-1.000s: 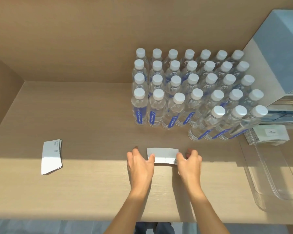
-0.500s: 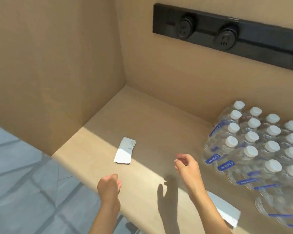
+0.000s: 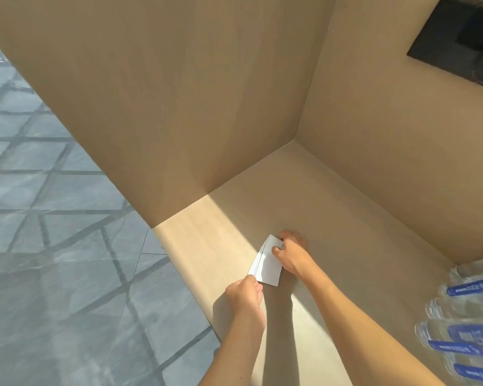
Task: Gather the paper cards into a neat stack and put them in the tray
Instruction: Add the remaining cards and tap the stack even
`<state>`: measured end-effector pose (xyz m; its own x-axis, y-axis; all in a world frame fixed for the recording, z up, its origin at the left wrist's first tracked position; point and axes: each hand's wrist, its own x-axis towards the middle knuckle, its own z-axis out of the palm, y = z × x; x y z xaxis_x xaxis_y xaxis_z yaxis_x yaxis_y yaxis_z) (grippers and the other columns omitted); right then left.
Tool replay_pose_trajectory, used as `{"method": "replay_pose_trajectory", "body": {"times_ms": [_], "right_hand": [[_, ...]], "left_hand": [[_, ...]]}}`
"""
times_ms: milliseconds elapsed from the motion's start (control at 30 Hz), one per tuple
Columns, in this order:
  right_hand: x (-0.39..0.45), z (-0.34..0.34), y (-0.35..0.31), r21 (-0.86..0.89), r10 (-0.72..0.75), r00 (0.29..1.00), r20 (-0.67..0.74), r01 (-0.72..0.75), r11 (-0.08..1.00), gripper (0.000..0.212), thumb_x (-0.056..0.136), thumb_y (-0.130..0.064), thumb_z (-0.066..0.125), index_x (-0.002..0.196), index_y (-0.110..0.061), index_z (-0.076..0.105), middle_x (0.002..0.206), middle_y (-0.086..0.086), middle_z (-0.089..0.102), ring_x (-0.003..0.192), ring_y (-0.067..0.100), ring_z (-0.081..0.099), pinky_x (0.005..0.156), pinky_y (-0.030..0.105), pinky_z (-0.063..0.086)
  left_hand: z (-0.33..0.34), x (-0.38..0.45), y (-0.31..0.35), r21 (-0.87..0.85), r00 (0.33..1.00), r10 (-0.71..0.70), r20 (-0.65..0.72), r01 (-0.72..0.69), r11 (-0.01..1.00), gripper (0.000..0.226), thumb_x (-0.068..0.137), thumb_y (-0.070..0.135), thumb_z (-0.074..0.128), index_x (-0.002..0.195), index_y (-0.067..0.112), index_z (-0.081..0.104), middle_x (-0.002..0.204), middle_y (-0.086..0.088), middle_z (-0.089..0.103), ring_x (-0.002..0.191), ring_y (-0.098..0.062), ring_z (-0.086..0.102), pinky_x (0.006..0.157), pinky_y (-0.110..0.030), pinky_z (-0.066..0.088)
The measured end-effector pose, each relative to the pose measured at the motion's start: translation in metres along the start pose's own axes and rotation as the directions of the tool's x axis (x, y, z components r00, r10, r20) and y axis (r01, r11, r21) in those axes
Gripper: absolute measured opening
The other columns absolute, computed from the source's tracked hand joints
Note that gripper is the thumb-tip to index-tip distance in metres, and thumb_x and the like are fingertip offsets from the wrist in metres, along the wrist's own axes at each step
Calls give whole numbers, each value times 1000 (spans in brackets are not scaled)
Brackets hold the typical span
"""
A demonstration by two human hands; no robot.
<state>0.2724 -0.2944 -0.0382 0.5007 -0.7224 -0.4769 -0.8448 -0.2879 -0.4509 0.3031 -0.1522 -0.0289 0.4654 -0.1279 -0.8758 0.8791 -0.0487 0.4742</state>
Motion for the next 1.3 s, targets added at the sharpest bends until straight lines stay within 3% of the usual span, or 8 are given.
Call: {"method": "replay_pose_trajectory", "body": {"times_ms": [267, 400, 667, 800, 900, 1100, 1200, 1300], "right_hand": [[21, 6, -5, -189, 69, 998, 4, -67, 980, 58, 85, -34, 72, 131, -12, 45, 136, 15, 47, 129, 35, 41, 102, 39, 40], [10, -5, 6, 52, 200, 977, 74, -204, 978, 50, 87, -27, 73, 126, -4, 53, 135, 14, 50, 118, 35, 57, 92, 37, 50], [-95, -13, 57, 558, 191, 981, -35, -139, 818, 19, 92, -17, 63, 106, -15, 50, 99, 2, 66, 81, 15, 64, 61, 20, 49], [-175, 8, 105, 670, 281, 930, -239, -51, 740, 25, 89, -6, 61, 105, -24, 55, 94, -11, 63, 82, -8, 60, 65, 4, 43], [-233, 32, 142, 753, 421, 868, -263, -88, 652, 22, 90, -6, 58, 97, -26, 54, 87, -9, 63, 81, 1, 58, 68, 15, 44], [-334, 73, 204, 875, 656, 694, -297, -78, 478, 23, 92, 5, 58, 100, -17, 57, 93, 7, 69, 88, 23, 65, 78, 36, 52], [-366, 83, 221, 898, 712, 609, -349, -2, 441, 29, 92, 7, 57, 104, -20, 58, 95, 2, 67, 85, 12, 62, 76, 23, 50], [-382, 87, 238, 900, 735, 559, -384, 50, 433, 32, 94, 1, 57, 107, -28, 56, 102, -8, 64, 89, -1, 61, 78, 15, 49]], "left_hand": [[16, 3, -1, 76, 999, 38, -17, -37, 996, 27, 86, -12, 56, 73, 9, 45, 81, -6, 40, 74, -22, 38, 53, -27, 29], [13, 7, -4, 221, 996, 89, 21, -92, 971, 42, 84, -17, 60, 54, 7, 43, 50, 0, 43, 55, -26, 37, 45, -17, 41], [-5, -17, -25, 397, 925, 230, 302, -341, 852, 11, 88, -14, 61, 87, -3, 65, 80, -15, 68, 65, -26, 60, 62, -39, 59], [-25, -34, -63, 422, 779, 127, 614, -459, 782, 31, 92, -12, 60, 116, 7, 63, 96, -11, 81, 86, -27, 78, 81, -47, 62], [-42, -45, -99, 477, 651, 0, 759, -557, 680, 57, 84, -1, 62, 131, 32, 56, 102, -9, 80, 92, -27, 78, 82, -46, 61], [-58, -81, -186, 468, 437, -171, 883, -800, 374, 53, 79, 9, 61, 110, 51, 67, 104, 0, 76, 88, -19, 74, 75, -35, 60], [-61, -98, -219, 402, 357, -198, 913, -873, 276, 44, 79, 10, 61, 107, 42, 68, 92, 5, 73, 80, -21, 67, 78, -40, 57], [-61, -111, -245, 286, 248, -181, 952, -932, 222, 46, 85, 3, 61, 110, 41, 64, 93, 14, 72, 83, -4, 66, 78, -13, 49]]}}
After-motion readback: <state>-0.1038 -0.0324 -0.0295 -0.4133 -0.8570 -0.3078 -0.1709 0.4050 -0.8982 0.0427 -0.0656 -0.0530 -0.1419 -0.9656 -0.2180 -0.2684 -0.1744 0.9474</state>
